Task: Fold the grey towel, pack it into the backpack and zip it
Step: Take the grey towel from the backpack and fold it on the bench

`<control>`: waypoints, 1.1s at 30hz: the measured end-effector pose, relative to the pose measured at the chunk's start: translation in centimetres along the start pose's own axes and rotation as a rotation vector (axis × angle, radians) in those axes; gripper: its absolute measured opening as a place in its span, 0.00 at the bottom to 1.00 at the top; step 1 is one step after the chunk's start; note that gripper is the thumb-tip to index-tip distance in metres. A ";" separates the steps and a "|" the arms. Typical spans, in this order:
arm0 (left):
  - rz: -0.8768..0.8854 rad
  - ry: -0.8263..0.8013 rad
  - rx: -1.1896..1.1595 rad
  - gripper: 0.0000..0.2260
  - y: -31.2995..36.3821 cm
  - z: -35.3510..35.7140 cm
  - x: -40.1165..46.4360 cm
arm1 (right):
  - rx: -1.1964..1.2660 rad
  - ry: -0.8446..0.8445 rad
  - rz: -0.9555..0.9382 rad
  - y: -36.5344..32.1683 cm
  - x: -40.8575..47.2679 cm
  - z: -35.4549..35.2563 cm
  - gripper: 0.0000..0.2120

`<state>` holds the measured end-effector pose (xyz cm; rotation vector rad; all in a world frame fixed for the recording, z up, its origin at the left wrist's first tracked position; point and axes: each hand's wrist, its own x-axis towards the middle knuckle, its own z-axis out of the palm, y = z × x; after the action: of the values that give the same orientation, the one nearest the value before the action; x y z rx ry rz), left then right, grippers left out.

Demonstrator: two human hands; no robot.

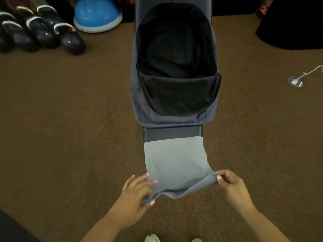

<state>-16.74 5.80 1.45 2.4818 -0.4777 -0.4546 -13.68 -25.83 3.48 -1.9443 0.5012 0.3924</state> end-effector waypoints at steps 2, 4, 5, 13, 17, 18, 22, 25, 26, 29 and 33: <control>0.118 -0.162 0.087 0.08 0.2 0.6 0.5 | -0.025 -0.014 0.006 0.2 0.2 0.0 0.08; 0.050 -0.270 0.135 0.18 0.2 0.7 1.0 | -0.032 -0.012 0.023 0.6 0.5 0.0 0.09; -0.011 -0.279 0.148 0.21 0.0 0.7 1.2 | -0.032 -0.001 0.031 1.0 0.6 0.1 0.10; -0.372 0.147 -0.373 0.04 -0.1 0.1 2.2 | 0.030 0.057 0.039 0.5 1.9 0.5 0.08; -0.472 0.352 -0.628 0.06 0.0 0.1 4.4 | 0.067 0.104 -0.016 -1.7 4.3 1.7 0.07; -0.497 0.377 -0.668 0.07 0.0 0.2 5.0 | 0.068 0.117 -0.027 -2.3 5.2 2.1 0.07; -0.596 0.474 -0.666 0.06 -0.8 0.3 8.2 | -0.039 0.148 -0.047 -3.4 9.3 3.9 0.07; -0.687 0.515 -0.662 0.06 -2.2 0.8 10.1 | -0.140 0.160 -0.032 -3.3 11.5 4.9 0.08; -0.711 0.509 -0.695 0.07 -2.7 1.0 10.5 | -0.169 0.165 -0.019 -3.2 11.9 5.1 0.09; -0.746 0.425 -0.882 0.11 -3.5 1.5 10.8 | -0.222 0.177 0.036 -2.6 12.6 5.6 0.09; -0.730 0.501 -0.789 0.08 -3.8 1.6 10.8 | -0.197 0.210 0.035 -2.5 13.1 5.7 0.09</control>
<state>-7.02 3.43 -4.33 1.8011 0.7085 -0.2015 -1.39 -21.88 -3.22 -2.1831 0.6539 0.2684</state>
